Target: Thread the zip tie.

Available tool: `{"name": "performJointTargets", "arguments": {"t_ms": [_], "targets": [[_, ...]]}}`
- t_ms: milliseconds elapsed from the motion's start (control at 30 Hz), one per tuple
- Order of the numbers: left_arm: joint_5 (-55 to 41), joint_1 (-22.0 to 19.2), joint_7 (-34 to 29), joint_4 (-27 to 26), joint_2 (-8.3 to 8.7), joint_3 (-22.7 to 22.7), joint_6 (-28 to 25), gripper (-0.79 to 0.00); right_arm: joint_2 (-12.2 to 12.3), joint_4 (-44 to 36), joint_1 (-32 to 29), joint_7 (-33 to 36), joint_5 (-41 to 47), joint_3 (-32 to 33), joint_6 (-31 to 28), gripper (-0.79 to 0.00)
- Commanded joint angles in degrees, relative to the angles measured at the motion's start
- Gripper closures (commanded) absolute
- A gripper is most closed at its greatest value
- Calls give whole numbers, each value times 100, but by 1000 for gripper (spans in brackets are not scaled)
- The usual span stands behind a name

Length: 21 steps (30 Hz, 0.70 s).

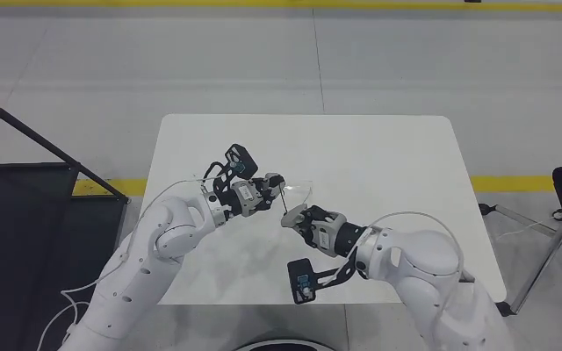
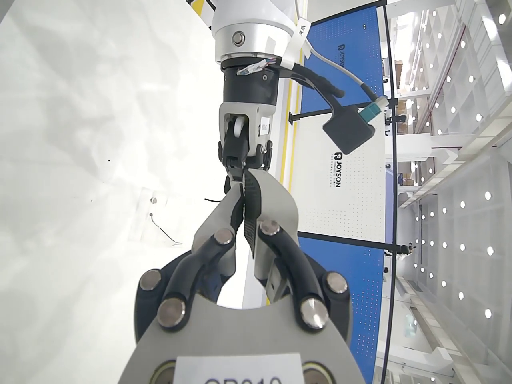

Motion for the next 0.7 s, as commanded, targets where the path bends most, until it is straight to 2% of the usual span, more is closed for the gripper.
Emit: {"name": "performJointTargets", "arguments": {"t_ms": [0,667], "targets": [[0,0,0,0,0,0,0,0,2,-4,12,34,38,-10,-8,0],[0,0,0,0,0,0,0,0,24,50,135,277,203,-136,53,0]]}}
